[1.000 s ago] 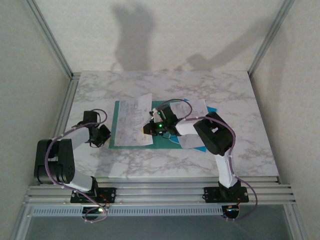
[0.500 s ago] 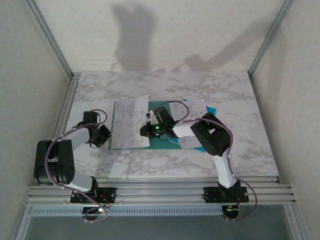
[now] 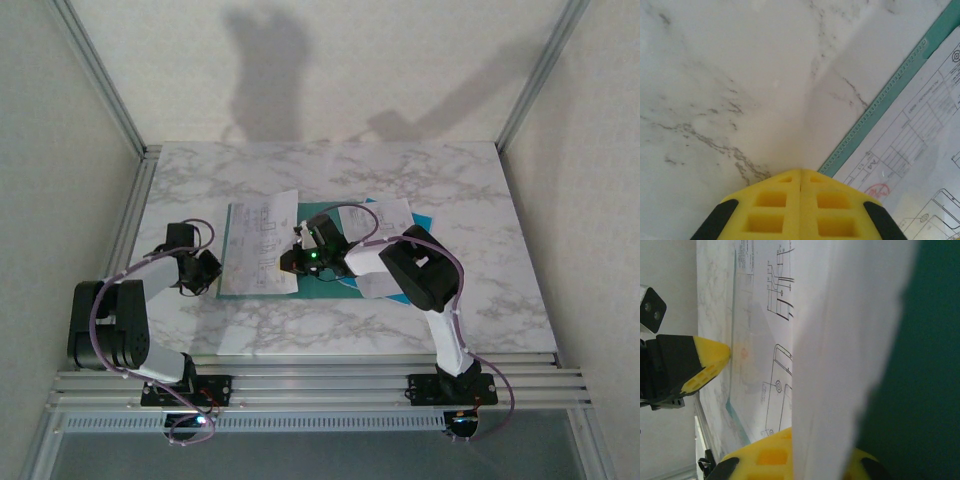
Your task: Put the files into the folder
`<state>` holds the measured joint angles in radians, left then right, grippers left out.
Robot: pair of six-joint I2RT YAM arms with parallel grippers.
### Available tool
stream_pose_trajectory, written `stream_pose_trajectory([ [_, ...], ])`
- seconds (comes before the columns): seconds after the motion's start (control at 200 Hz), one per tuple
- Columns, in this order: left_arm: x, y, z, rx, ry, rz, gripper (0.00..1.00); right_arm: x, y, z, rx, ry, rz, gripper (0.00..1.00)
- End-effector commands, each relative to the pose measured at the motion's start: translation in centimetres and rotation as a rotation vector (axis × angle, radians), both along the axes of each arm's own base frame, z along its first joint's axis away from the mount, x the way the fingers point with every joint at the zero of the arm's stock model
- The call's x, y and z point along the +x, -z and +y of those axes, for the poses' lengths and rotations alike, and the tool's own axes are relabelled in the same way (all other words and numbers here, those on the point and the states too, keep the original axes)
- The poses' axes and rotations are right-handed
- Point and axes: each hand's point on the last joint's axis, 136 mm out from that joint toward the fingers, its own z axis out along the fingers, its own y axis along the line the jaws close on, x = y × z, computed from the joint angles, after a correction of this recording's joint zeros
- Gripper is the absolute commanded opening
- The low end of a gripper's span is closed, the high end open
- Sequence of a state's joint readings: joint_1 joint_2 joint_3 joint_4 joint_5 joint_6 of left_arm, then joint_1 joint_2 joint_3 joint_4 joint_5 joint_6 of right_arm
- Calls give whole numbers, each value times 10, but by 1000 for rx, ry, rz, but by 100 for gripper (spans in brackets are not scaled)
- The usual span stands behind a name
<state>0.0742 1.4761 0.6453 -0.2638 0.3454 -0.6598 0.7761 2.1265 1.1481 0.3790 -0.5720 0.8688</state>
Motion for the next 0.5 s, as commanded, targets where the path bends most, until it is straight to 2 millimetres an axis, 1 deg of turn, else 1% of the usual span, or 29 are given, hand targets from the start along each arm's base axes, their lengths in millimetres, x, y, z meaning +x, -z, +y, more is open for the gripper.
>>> stream_pose_trajectory([
  [0.0, -33, 21, -18, -87, 21, 125, 0, 1, -3, 13, 17, -5, -9, 0],
  [0.195, -33, 21, -18, -87, 22, 126, 0, -9, 2, 20, 8, -39, 5, 0],
  [0.496, -31, 21, -18, -88, 23, 122, 0, -14, 9, 18, -23, -54, 26, 0],
])
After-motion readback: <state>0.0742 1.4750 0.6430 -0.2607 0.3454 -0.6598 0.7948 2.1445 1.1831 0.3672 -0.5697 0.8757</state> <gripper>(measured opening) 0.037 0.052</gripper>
